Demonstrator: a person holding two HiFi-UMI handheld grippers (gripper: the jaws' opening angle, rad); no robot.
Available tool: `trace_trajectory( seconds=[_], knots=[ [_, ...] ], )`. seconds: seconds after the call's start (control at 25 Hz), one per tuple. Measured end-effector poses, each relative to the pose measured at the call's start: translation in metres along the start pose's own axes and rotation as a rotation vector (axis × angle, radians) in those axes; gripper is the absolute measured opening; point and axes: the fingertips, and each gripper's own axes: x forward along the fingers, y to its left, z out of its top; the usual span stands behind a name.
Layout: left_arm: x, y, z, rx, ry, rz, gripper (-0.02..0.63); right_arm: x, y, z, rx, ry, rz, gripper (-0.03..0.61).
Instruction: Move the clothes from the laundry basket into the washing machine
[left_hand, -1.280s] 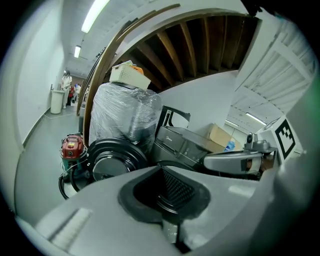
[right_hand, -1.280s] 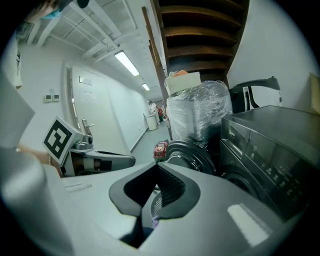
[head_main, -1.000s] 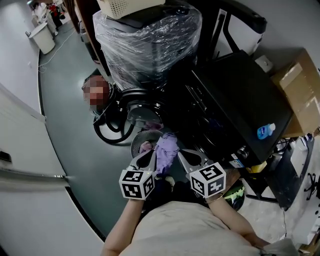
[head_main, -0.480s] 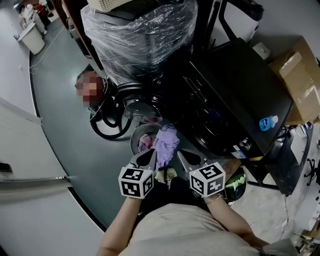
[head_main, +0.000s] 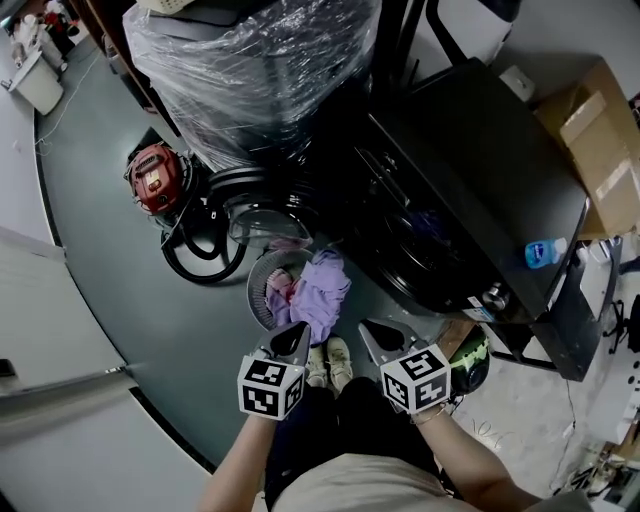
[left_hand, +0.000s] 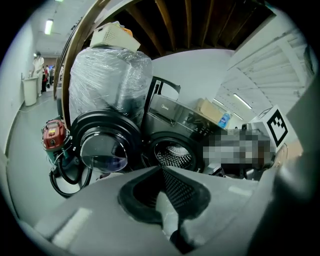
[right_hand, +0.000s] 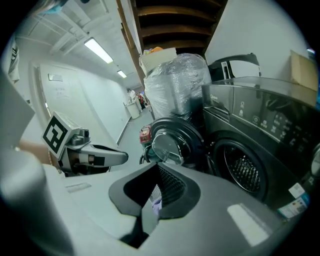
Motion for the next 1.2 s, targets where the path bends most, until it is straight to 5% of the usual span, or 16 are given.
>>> trace_trajectory(
  seconds=[0.32,0.88,1.2],
  knots=[
    [0.06,0.026,-0.043,0.066,0.094,-0.03,0.0,0.045,-0.033,-0.03,0.016,0.05,-0.027,0.029],
    [0.161,0.103,-0.134,-0.06,0.199,0.006,0.0,0.165,-0.086,-0.134,0.102,0.14,-0.03,0.029],
    [0.224,0.122,-0.193,0.021,0.229,-0.05,0.061,0.221,-0.108,-0.196,0.151,0.183,-0.032,0.029]
  ],
)
